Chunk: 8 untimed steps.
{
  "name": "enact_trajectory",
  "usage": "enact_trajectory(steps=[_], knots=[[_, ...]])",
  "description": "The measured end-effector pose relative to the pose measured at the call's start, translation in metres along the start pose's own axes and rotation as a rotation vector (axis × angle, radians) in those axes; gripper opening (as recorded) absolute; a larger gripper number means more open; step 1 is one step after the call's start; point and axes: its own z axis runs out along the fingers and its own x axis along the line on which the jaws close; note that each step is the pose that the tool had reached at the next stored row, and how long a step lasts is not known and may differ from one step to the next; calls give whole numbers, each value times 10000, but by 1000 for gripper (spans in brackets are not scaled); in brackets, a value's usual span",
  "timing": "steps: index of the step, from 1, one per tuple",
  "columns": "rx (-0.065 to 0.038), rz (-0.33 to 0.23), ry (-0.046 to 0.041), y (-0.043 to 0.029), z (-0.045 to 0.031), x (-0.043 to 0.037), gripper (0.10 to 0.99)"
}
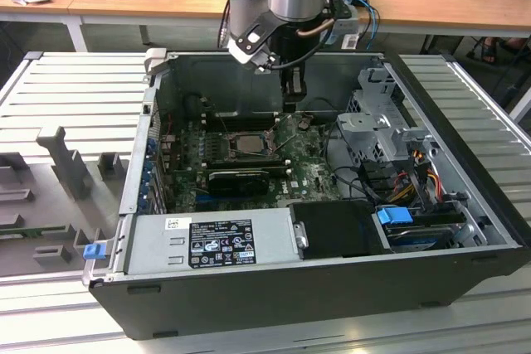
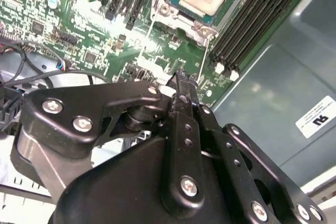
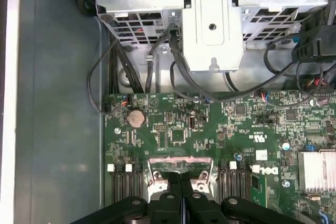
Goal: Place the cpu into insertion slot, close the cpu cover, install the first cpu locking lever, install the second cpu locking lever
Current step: 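Close the cpu cover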
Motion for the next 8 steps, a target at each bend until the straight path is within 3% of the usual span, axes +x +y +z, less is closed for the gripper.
enact_trajectory(steps=[2, 4, 8], knots=[[-2, 1, 3, 21, 10, 0, 106], [17, 1, 0, 86, 41, 1, 106], [62, -3, 0, 151, 136, -2, 106]])
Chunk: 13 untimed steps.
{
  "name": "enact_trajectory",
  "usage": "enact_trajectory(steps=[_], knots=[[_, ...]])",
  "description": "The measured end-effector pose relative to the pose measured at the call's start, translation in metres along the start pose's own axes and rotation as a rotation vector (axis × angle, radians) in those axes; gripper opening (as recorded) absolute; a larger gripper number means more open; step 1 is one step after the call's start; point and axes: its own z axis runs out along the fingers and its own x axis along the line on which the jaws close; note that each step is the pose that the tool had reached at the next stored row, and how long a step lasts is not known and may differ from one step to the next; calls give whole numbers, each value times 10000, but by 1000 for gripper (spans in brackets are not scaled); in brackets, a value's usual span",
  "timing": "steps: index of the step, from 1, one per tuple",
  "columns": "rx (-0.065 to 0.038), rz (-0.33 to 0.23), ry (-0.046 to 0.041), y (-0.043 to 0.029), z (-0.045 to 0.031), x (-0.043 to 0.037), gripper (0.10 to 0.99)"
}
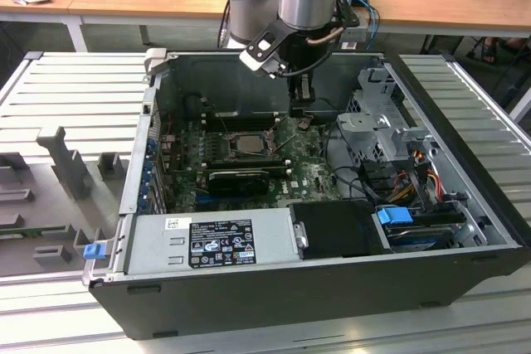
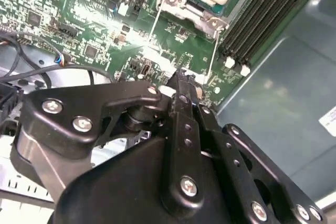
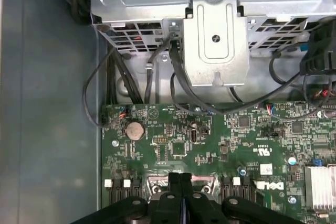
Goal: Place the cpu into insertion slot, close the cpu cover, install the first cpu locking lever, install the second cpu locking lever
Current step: 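Close the cpu cover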
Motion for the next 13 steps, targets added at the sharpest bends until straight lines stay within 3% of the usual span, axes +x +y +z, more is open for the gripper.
enact_trajectory(steps=[1, 6, 10, 13], knots=[[78, 2, -3, 53, 11, 4, 106], [188, -29, -4, 148, 57, 10, 106], [222, -82, -2, 203, 109, 10, 106], [226, -117, 1, 220, 189, 7, 106]])
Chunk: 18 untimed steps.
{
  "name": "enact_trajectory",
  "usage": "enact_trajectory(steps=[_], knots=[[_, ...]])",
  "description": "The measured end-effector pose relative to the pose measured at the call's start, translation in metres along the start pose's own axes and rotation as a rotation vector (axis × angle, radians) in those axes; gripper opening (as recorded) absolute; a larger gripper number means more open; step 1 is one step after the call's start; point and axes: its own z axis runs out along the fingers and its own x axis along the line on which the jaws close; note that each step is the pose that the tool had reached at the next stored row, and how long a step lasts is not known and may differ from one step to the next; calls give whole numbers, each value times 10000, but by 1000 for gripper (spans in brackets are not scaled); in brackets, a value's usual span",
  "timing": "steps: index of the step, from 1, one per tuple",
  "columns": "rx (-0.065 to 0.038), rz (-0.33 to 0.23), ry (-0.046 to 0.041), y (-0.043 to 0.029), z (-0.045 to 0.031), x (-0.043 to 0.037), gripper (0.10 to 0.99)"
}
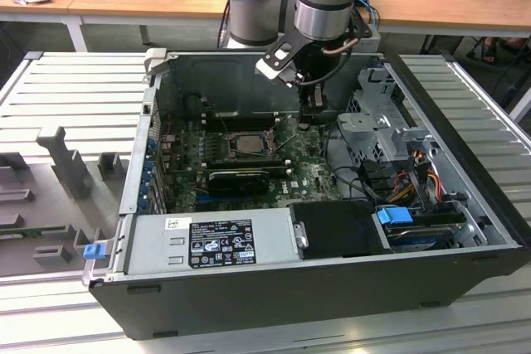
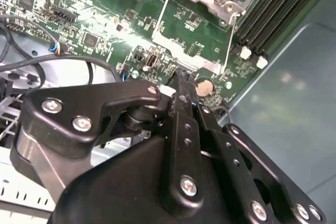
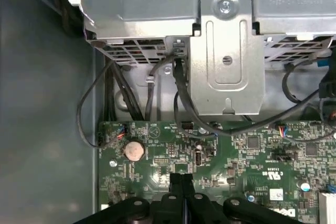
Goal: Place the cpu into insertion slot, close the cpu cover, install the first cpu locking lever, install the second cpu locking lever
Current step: 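Close the cpu cover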
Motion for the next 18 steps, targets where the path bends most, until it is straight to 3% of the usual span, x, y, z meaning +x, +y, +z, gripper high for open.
enact_trajectory(steps=[3, 5, 7, 14, 18], knots=[[38, -34, 1, -1, 37, -2, 106], [298, -34, -3, -2, 37, -2, 106], [423, -35, -4, -5, 37, -2, 106], [431, -36, -2, -121, 32, -4, 106], [432, -49, -4, -143, 32, -4, 106]])
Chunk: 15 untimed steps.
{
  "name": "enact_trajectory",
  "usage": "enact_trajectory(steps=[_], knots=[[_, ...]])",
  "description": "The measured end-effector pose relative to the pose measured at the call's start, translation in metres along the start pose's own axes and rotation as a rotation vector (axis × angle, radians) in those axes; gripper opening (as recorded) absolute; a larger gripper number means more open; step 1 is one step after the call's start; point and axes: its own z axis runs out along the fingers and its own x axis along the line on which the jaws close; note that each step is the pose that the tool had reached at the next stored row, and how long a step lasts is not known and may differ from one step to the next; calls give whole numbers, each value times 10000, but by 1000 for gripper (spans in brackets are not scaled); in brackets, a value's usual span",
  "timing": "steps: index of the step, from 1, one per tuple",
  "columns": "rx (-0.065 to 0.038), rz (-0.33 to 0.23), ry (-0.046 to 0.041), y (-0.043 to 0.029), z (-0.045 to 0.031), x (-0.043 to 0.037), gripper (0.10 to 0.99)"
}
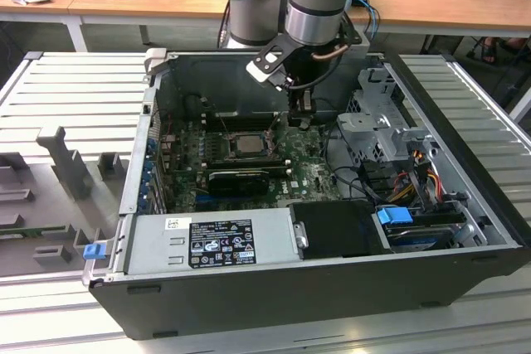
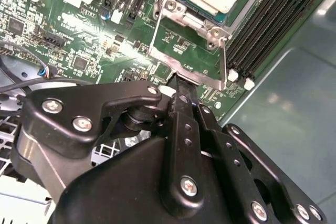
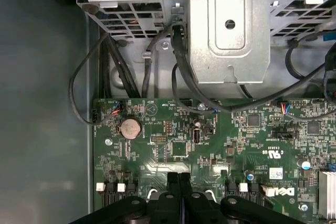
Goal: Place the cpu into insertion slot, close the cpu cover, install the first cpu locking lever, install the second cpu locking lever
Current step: 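Close the cpu cover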
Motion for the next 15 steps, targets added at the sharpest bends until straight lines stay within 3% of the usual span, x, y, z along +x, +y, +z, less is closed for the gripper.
enact_trajectory(steps=[15], knots=[[-6, -1, 2, -122, 0, -1, 106]])
